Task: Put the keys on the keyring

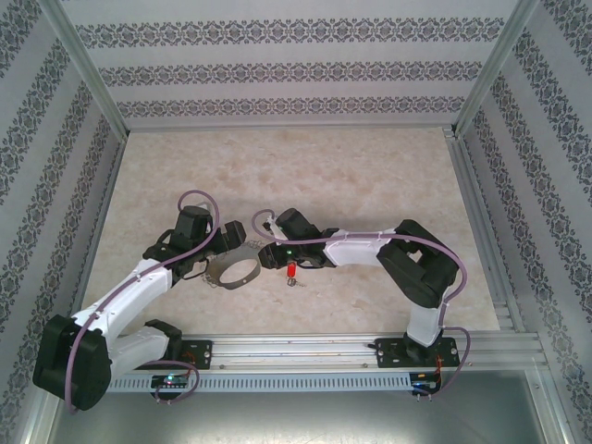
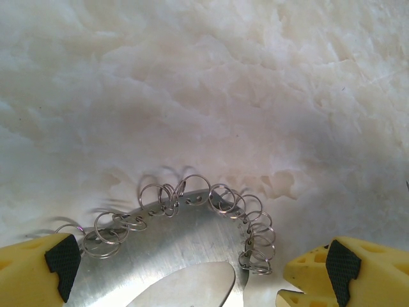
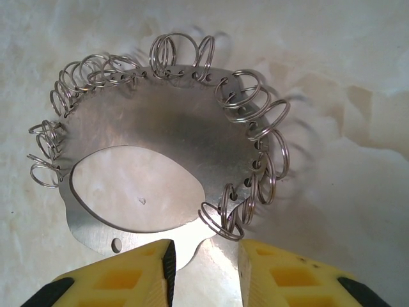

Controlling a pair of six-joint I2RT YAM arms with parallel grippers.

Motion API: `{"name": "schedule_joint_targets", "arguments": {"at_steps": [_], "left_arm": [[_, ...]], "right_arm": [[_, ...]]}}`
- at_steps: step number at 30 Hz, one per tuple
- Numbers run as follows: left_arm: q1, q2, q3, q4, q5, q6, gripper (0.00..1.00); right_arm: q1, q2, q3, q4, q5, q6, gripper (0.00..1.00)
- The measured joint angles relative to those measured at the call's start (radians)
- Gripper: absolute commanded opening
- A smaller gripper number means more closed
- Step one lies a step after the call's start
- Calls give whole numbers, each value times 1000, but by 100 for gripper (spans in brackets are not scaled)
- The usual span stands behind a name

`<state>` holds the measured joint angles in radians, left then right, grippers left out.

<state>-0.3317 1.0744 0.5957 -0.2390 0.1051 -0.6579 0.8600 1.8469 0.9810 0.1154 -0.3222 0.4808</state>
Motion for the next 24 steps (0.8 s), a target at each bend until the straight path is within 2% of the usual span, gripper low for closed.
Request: {"name": "schedule_joint_targets", "arguments": {"at_steps": [24], "left_arm": [[0, 26, 0, 32, 26, 0, 100]], "right_arm": [[2, 59, 43, 10, -16, 8, 27]]}}
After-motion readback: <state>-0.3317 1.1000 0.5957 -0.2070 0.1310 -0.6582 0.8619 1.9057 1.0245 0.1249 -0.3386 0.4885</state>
